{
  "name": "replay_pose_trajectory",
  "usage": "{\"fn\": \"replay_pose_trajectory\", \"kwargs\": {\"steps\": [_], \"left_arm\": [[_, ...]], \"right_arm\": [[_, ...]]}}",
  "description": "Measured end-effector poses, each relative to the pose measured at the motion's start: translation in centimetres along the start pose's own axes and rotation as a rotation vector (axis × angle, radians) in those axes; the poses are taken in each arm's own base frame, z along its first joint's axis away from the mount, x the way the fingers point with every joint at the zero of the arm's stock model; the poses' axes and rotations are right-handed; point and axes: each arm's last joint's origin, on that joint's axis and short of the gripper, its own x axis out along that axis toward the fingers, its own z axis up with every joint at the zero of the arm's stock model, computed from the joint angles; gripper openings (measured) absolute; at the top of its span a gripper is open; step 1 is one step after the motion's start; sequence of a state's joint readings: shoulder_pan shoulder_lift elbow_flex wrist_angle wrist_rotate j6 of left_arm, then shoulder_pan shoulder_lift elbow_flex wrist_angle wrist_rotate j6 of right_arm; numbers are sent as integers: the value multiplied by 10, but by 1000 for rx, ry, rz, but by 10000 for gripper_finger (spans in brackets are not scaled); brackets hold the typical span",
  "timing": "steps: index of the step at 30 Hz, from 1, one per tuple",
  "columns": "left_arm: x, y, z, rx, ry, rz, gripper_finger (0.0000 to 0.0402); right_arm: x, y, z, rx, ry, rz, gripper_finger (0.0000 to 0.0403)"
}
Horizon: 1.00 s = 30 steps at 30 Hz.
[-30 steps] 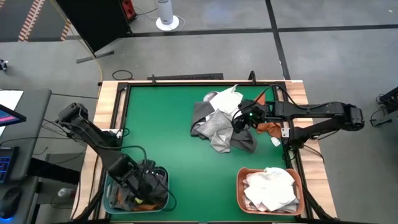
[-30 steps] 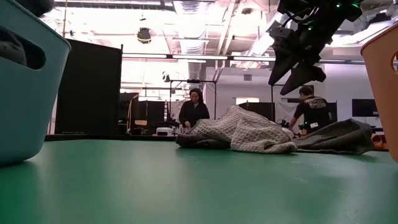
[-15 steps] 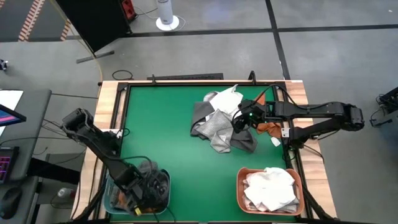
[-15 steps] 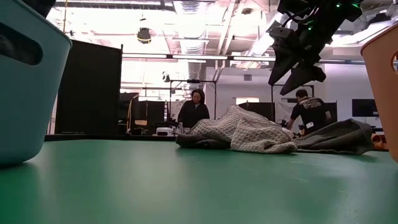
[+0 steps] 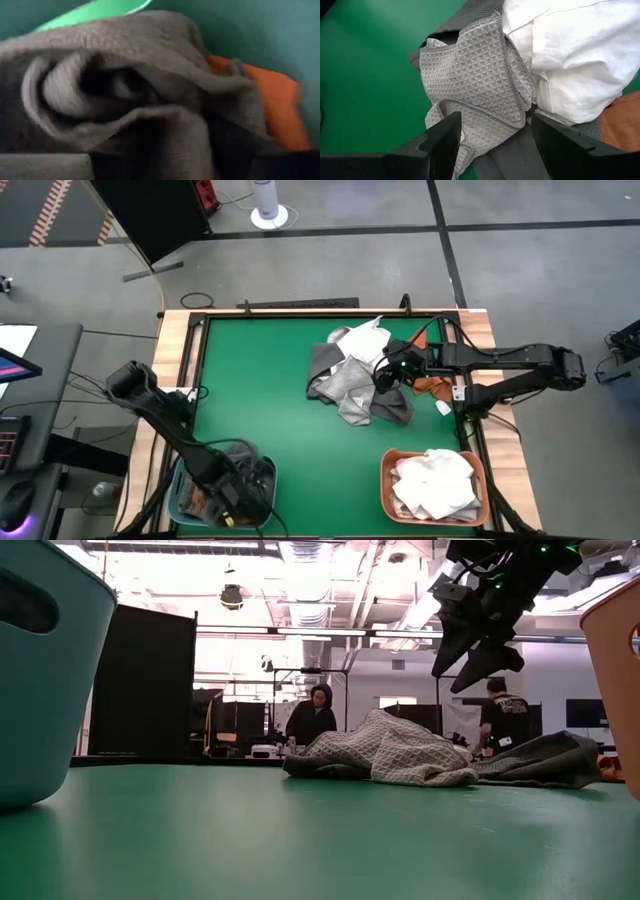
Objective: Sort towels by color in basket
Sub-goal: Put the left gray towel into the green bin
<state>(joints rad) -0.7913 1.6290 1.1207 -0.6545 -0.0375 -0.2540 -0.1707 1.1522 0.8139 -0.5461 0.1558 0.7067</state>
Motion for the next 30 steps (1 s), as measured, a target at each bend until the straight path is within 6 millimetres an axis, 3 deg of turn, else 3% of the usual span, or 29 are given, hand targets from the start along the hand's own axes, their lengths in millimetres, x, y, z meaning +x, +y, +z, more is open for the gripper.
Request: {"fn": "replay_pose_trajectory", "kwargs": {"steps": [10, 14, 18, 26, 30], "left_arm": [[-97, 3, 4, -123, -207, -49, 180], [-117, 18, -16, -314, -169, 107, 180], [-112, 42, -48, -543, -22, 208, 180], [-75, 70, -91, -706, 1, -23, 180], [-64, 79, -110, -780, -6, -30, 180]], "right_arm": [[0, 0, 0, -1, 0, 0, 269], [0, 0, 0, 0, -1, 0, 269], [0, 0, 1, 3, -10, 6, 269], [0, 2, 3, 31, -25, 19, 269], [0, 2, 2, 36, -24, 21, 269]]}}
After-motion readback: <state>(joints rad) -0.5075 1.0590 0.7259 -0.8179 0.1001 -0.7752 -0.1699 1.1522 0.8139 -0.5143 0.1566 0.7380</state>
